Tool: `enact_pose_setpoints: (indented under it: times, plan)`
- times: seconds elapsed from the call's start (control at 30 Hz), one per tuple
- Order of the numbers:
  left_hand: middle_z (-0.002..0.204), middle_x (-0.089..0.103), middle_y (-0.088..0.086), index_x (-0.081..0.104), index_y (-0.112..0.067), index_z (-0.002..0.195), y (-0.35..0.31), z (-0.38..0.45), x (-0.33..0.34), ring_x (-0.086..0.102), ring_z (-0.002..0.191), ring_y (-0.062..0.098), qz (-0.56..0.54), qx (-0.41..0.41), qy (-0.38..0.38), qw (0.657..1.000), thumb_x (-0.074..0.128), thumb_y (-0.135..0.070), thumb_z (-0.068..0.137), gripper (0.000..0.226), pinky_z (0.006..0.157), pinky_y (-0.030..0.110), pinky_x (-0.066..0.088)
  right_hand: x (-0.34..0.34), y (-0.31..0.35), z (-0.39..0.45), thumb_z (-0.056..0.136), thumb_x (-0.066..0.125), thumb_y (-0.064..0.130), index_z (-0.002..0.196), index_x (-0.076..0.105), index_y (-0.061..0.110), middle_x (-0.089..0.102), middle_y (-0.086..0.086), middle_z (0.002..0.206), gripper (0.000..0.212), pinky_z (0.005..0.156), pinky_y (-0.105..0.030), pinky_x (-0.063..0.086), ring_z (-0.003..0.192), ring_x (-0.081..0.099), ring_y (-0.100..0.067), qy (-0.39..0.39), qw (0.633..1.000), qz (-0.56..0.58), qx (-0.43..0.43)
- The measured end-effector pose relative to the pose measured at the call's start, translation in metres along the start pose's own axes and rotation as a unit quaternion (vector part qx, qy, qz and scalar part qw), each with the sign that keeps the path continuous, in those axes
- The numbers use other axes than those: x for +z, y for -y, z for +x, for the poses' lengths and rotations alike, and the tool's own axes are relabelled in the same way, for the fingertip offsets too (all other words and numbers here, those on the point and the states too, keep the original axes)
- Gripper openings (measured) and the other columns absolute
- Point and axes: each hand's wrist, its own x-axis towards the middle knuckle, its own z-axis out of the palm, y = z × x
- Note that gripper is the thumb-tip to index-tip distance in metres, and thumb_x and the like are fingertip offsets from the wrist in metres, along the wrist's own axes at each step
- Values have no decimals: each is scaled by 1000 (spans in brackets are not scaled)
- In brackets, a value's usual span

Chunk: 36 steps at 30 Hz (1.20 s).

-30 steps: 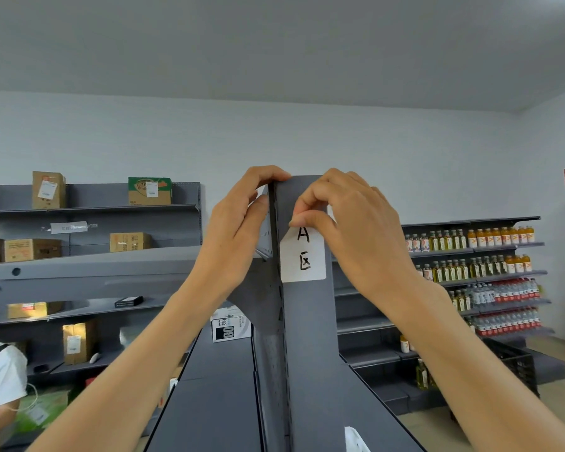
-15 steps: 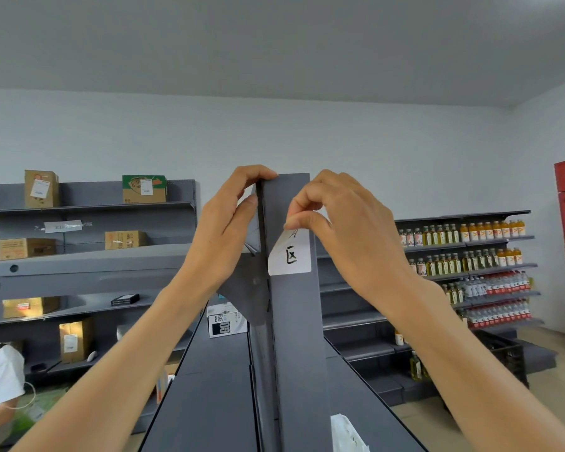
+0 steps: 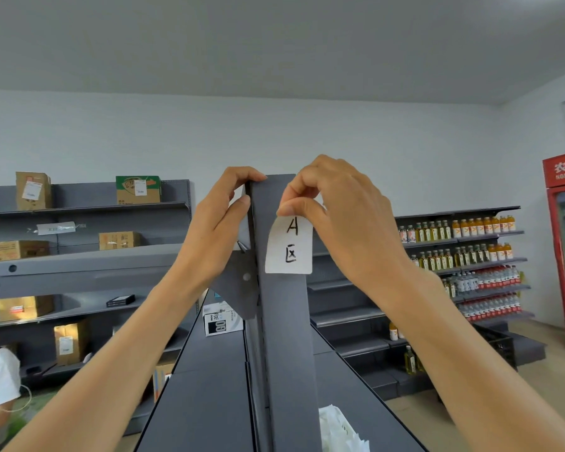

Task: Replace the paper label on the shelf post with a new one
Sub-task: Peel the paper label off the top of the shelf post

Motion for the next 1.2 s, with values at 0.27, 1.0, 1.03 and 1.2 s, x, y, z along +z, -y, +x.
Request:
enact_pose_setpoints:
  times: [0.27,1.0,1.03,1.2]
  plan:
    - [138,48,-28,45,-28,139,-27,-17,-6,35,130,-22,26,-38,46,998,41,-20,106,35,110,14,30,-2,-8,-2,87,69,30,80,72,27,63,10,90,9,74,-31,44,89,56,-8,44,997,36,43]
    - [89,73,1,44,-26,119,-52,-138,37,73,81,17,-48,-193,-24,980,68,-9,91,40,71,34,60,17,-28,-91,95,57,0,82,71,35,69,18,94,40,79,-7,50,90,64,6,110,951,260,129]
    - [88,72,0,44,-25,118,-53,-145,39,74,81,17,-55,-202,-23,978,68,-8,91,40,70,31,58,18,-29,-98,95,57,0,81,70,35,69,20,92,40,79,-7,50,88,64,8,119,947,264,136]
    - [86,70,0,44,-26,116,-54,-182,47,74,84,21,-95,-243,-25,965,66,-6,91,38,70,27,55,21,-31,-134,97,55,0,86,70,33,72,10,101,38,81,-8,52,95,67,2,164,932,283,159]
